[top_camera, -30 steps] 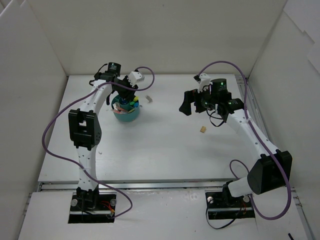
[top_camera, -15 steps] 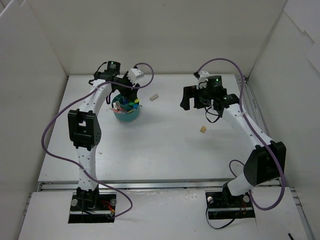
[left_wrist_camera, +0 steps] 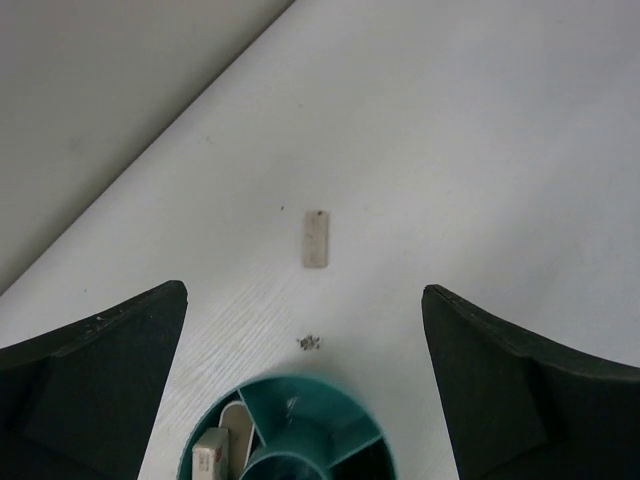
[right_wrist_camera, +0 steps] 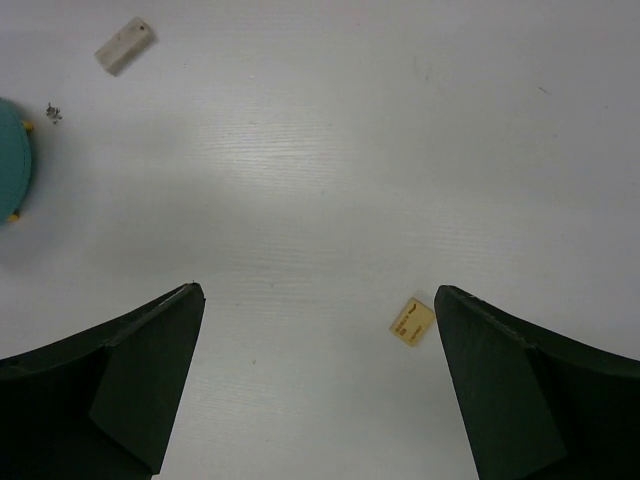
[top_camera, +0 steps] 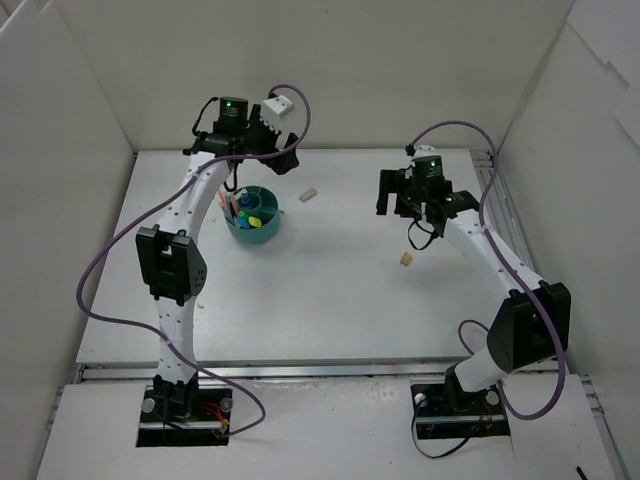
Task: Sort the stationery into containers
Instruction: Pick up the stationery from the center of the board.
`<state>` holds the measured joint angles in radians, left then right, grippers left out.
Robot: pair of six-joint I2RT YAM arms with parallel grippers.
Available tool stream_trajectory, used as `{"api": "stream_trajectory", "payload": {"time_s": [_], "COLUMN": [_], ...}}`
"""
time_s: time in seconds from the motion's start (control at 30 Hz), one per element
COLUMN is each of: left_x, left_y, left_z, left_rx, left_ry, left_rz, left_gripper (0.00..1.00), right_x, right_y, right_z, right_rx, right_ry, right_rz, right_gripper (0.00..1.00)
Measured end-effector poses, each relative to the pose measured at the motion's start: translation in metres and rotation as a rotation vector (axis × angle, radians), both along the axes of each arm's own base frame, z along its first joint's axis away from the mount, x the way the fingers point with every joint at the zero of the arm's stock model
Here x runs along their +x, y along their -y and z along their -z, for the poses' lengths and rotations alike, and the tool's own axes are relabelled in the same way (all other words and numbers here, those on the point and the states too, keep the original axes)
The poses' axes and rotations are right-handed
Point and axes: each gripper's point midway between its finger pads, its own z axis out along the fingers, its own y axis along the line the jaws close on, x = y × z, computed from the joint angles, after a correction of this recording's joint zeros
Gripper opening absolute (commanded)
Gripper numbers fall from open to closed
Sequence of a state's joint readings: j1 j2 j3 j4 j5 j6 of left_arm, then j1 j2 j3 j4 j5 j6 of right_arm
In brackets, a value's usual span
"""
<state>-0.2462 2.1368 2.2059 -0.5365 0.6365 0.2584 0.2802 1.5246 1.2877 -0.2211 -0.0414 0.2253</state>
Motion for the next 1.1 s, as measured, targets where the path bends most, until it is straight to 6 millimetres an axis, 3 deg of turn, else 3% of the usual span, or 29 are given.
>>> {"api": "stream_trajectory", "payload": {"time_s": [0.1,0.2,0.4,0.5,0.63,0.77,0.9,1.1], "left_x": [0.004,0.010,0.026,0.035,0.055,0.060,0.065,0.056], "left_y": [0.025,0.054,0.082,0.080,0.071,0.061,0.057,0.054], "left_z": [-0.005,0.013,0.101,0.147,0.187,0.200,0.194,0.201], "left_rx": [-0.040,-0.069,-0.043,-0.013,0.026,0.058,0.064,0.089], "left_ry": [0.013,-0.011,-0.133,-0.196,-0.224,-0.232,-0.212,-0.254], "left_rz": [0.001,0.008,-0.042,-0.103,-0.209,-0.278,-0.306,-0.297], "left_gripper": [0.99,0.97,0.92,0.90,0.88,0.89,0.79,0.73], "right_x": [-0.005,-0.011,-0.023,-0.029,-0.035,-0.039,-0.040,-0.041], "right_y": [0.012,0.026,0.035,0.037,0.040,0.043,0.045,0.050], "right_z": [0.002,0.004,0.013,0.017,0.018,0.018,0.020,0.024], "right_rx": [0.019,0.036,0.048,0.049,0.059,0.067,0.070,0.072], "right_ry": [-0.009,-0.014,-0.036,-0.045,-0.046,-0.046,-0.051,-0.060], "right_rz": [0.050,0.095,0.124,0.125,0.132,0.141,0.147,0.163], "right_gripper": [0.98,0.98,0.98,0.98,0.98,0.98,0.98,0.98]}}
